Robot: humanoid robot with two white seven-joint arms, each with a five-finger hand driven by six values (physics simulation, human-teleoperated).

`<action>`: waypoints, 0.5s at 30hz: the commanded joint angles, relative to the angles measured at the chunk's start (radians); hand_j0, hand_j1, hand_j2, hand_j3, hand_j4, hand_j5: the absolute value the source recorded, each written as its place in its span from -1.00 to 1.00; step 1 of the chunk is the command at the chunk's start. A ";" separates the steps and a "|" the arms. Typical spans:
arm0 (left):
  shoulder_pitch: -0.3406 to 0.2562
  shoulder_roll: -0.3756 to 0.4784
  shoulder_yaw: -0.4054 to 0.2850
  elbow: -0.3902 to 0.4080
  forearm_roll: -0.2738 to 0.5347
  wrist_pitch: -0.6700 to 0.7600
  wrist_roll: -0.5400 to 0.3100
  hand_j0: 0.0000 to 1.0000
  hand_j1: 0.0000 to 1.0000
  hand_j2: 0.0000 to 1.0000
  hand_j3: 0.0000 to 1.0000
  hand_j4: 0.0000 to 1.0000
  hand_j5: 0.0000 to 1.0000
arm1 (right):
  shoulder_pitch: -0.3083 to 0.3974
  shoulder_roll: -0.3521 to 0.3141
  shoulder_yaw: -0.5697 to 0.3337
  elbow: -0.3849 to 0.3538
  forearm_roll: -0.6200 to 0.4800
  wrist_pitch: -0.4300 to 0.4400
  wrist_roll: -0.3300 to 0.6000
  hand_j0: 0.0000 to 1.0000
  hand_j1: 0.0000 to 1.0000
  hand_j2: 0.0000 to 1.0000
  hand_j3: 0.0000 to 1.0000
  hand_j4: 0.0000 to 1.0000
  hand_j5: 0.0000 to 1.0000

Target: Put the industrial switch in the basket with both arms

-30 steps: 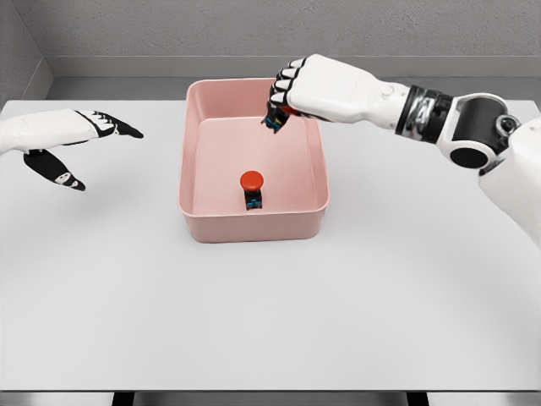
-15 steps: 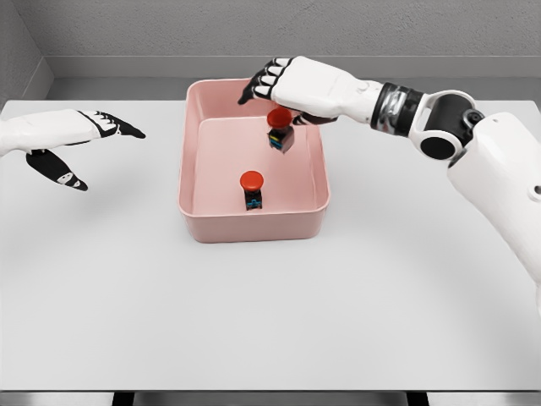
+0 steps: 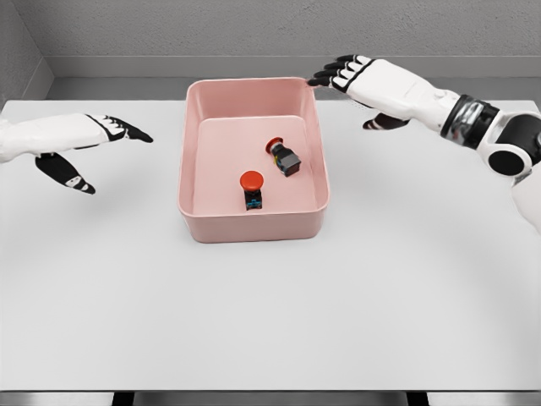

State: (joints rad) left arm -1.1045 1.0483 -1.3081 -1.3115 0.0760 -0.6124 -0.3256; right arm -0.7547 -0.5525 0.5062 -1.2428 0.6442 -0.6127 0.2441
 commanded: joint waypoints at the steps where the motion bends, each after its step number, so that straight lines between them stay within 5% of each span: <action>1: 0.000 -0.002 0.001 0.000 0.007 0.002 0.000 1.00 1.00 1.00 1.00 1.00 1.00 | 0.002 -0.038 -0.109 0.014 -0.011 0.002 -0.002 1.00 1.00 1.00 1.00 1.00 1.00; 15: 0.002 -0.002 -0.005 0.002 0.007 0.002 0.002 1.00 1.00 1.00 1.00 1.00 1.00 | 0.175 -0.158 -0.170 -0.061 -0.054 0.002 -0.011 1.00 1.00 1.00 1.00 1.00 1.00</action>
State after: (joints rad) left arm -1.1014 1.0461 -1.3145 -1.3101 0.0762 -0.6124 -0.3241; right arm -0.5783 -0.7002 0.3381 -1.2914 0.6065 -0.6122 0.2336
